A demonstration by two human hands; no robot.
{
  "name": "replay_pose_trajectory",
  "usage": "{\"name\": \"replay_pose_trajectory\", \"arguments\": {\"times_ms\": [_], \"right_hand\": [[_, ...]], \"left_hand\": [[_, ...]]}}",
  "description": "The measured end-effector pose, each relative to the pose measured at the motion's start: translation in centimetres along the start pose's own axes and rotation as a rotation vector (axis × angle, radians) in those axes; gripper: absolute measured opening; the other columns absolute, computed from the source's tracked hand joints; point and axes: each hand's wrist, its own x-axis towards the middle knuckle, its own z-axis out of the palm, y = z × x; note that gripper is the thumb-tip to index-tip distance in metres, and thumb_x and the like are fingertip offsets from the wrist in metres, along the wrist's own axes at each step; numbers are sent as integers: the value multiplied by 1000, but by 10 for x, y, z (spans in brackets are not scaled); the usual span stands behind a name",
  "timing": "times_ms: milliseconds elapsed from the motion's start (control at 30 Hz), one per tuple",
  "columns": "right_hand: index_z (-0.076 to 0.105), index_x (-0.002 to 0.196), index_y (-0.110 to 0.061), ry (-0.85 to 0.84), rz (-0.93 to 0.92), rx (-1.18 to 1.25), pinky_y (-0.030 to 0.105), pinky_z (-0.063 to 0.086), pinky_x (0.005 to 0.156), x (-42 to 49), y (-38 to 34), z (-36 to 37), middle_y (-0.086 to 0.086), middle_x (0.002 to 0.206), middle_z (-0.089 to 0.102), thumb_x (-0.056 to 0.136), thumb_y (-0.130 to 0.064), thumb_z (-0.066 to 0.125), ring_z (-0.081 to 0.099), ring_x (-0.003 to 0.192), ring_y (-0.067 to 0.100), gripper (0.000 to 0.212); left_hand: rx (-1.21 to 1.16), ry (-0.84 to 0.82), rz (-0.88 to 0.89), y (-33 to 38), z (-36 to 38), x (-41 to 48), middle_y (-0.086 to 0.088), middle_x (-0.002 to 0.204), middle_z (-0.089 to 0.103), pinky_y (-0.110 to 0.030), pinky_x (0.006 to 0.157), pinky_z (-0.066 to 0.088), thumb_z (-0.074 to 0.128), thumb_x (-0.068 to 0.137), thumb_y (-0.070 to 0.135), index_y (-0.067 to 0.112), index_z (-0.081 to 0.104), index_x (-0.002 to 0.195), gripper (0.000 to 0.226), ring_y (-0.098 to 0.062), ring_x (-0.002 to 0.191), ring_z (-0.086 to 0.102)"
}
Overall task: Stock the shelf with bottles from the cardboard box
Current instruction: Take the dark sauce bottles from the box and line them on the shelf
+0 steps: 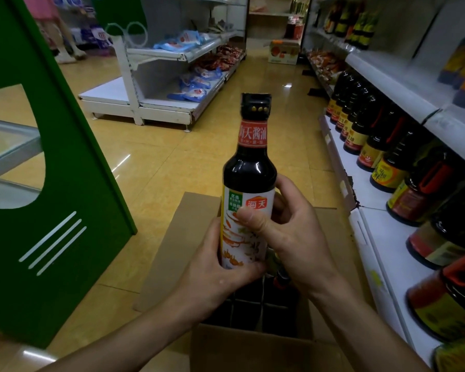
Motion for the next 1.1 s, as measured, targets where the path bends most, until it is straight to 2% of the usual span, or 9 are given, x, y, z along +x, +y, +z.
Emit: {"name": "replay_pose_trajectory", "arguments": {"times_ms": [100,167,300,400,500,600,667,800,1100], "right_hand": [[47,147,-30,-47,18,-42,36,61,92,-1,3,-6,-4,126,72,85,-47,78,70,115,12,71],[43,150,-33,-98,33,-55,38,59,97,-2,3,-8,-8,132,69,90,-43,69,67,121,10,66],[38,152,-37,-148,34,-26,32,57,97,-2,2,-10,-13,136,66,91,-43,67,64,125,9,68],[40,151,-36,-120,14,-14,33,59,94,0,1,-10,-9,134,67,92,-33,62,66,122,12,64],[42,150,-34,-104,37,-5,33,60,89,3,0,-10,-6,128,70,90,-31,63,69,118,14,63],[40,150,-36,-82,68,-18,40,61,91,6,1,-9,-5,126,72,84,-46,74,70,116,16,75],[44,148,-31,-63,84,-11,37,62,88,8,0,-7,-3,122,74,75,-58,81,72,113,17,86],[56,137,-19,11,47,11,26,61,79,11,-3,-4,-2,113,77,80,-36,80,75,104,15,64],[60,135,-23,55,14,23,29,60,85,23,-9,-10,-2,118,75,80,-46,69,72,111,15,60]], "left_hand": [[-46,-53,-8,1,-3,-5,1,112,73,-30,84,60,84,68,30,31,55,126,65,-17,104,72],[-56,-89,-17,2,-4,-7,0,111,73,-27,83,58,81,65,32,25,54,127,68,-17,103,72],[-40,-131,-39,2,-6,-4,-4,113,73,-34,87,59,82,65,32,21,54,128,70,-22,104,72],[-25,-108,-45,1,-8,-1,-7,117,72,-46,93,60,85,66,35,23,52,131,74,-26,107,71],[-32,-86,-24,3,-8,3,-6,115,72,-44,91,60,85,68,35,24,53,128,68,-26,106,72],[-68,-85,-37,3,-7,6,-9,113,72,-43,89,60,84,69,34,22,55,127,65,-29,103,72],[-100,-87,-44,3,-5,8,-9,112,72,-42,88,61,85,68,34,21,56,127,66,-29,103,72],[-121,-27,-27,7,0,14,-6,115,73,-44,88,62,88,66,33,26,55,127,70,-27,105,73],[-60,56,0,12,8,26,1,108,74,-36,79,62,88,69,37,27,55,124,65,-20,99,74]]}}
